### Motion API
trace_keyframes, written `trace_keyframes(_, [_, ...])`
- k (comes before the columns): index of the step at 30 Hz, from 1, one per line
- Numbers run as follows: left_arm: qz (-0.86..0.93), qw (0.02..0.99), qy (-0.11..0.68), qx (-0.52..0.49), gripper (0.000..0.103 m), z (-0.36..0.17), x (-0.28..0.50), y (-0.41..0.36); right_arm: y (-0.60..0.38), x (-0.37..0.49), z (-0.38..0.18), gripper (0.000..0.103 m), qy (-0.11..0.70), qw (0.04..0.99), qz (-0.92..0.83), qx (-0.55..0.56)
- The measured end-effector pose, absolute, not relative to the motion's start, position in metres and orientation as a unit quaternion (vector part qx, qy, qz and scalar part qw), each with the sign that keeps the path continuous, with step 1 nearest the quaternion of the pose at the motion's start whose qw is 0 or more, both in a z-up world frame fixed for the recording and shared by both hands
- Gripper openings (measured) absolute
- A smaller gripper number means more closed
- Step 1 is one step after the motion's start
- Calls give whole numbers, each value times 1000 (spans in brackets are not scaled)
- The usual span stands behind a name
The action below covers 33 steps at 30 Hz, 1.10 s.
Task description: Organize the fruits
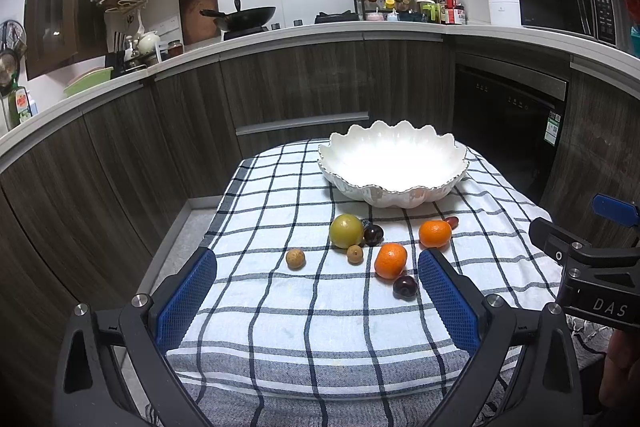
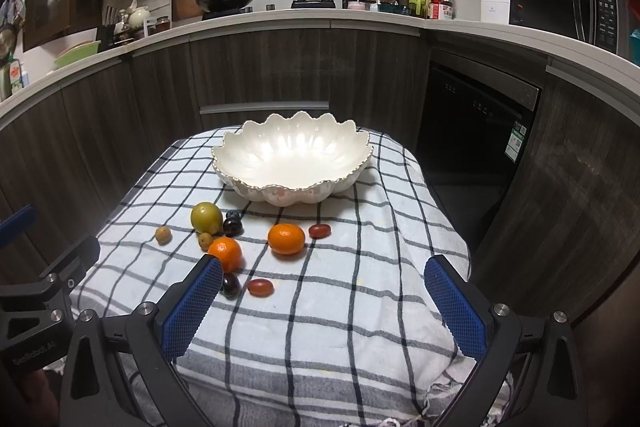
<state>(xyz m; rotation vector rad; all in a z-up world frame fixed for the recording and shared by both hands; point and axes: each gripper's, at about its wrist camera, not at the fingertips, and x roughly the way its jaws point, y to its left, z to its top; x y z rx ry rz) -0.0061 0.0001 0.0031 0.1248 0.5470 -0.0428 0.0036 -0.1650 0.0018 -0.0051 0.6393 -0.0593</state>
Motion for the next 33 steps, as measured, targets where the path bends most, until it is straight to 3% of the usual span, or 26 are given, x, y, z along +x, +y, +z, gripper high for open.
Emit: trace_keyframes(33, [-20,961,268,62,103,3,-9,-1,-168,5,2,102,316,948,-39,5])
